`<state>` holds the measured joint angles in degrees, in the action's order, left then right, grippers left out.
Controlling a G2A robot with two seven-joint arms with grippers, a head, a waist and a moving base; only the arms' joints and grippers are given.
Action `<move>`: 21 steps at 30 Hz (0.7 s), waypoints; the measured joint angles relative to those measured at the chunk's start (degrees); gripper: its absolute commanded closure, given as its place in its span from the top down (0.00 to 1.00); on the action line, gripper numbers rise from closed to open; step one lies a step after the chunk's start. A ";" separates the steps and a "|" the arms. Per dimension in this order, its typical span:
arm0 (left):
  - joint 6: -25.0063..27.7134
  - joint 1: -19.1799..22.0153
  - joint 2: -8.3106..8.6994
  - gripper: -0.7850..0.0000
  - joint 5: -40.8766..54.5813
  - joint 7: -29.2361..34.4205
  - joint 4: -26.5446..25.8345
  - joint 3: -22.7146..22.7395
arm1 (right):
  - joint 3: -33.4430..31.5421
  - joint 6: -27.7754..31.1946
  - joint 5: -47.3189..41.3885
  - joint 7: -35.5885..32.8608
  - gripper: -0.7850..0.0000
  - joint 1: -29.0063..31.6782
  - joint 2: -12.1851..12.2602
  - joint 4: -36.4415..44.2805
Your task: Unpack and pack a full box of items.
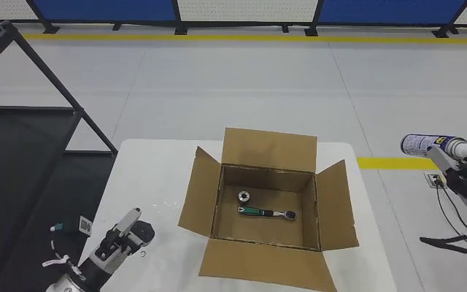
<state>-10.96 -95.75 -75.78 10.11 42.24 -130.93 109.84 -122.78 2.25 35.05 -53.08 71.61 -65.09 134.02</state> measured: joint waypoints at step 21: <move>-3.97 10.61 2.19 1.00 -15.96 6.72 4.90 -8.97 | -2.00 -1.58 -1.88 2.22 0.00 4.59 0.50 0.47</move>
<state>-14.93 -85.14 -73.59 -5.85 48.96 -126.03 100.88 -124.77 0.67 33.17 -50.87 76.20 -64.59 134.49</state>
